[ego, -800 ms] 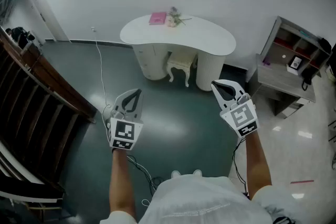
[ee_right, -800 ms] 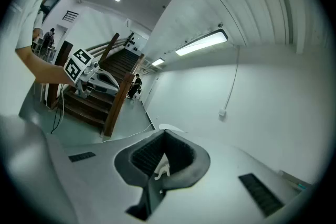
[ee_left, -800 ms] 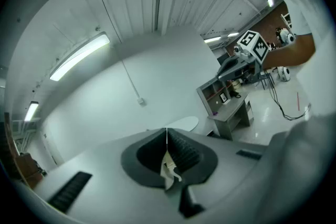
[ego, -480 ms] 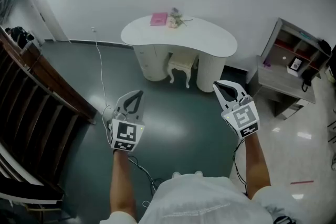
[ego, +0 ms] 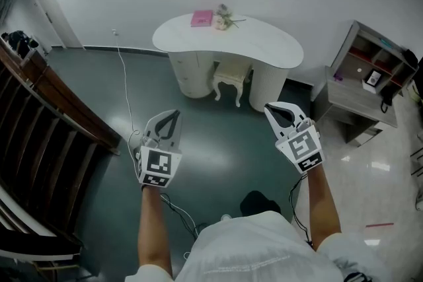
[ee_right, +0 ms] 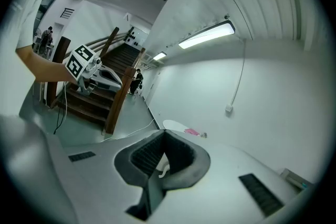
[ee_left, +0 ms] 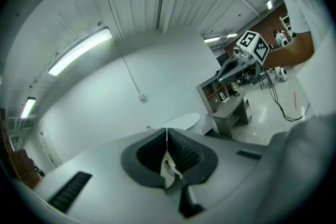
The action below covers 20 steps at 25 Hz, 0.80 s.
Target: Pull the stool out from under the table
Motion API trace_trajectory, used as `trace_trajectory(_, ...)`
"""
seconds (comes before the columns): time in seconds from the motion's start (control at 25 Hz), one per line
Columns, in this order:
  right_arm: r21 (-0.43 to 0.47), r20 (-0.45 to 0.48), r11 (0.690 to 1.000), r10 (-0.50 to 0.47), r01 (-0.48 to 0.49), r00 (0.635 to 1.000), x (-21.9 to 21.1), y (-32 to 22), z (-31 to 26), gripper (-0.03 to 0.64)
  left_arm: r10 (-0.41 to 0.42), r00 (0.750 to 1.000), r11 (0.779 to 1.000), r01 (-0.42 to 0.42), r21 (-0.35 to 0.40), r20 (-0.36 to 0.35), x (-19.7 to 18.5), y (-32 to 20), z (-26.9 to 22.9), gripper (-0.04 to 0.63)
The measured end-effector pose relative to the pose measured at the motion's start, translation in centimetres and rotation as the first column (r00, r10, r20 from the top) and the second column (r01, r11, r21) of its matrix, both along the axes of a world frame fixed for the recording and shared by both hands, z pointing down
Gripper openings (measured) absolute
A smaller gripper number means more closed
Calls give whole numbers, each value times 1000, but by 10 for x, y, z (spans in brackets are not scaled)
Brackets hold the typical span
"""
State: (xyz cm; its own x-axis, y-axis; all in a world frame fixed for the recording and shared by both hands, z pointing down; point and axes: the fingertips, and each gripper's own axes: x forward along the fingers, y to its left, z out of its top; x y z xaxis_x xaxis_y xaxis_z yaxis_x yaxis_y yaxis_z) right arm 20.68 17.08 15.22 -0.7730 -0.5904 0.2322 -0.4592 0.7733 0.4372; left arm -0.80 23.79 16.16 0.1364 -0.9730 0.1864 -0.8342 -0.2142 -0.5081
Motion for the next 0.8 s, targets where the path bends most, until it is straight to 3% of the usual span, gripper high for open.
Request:
trace_trajectory(0.4,3,24,1000,-3,3,1000,-39,-83,19,14,-23,1000,999,22,-36,-11,-46,-75,32,18)
trace_trajectory(0.8,-59,-14,997,-59,58,998,-103,-286,50,14,-84,996,992,83,-93,-4,-103,-263,43,18)
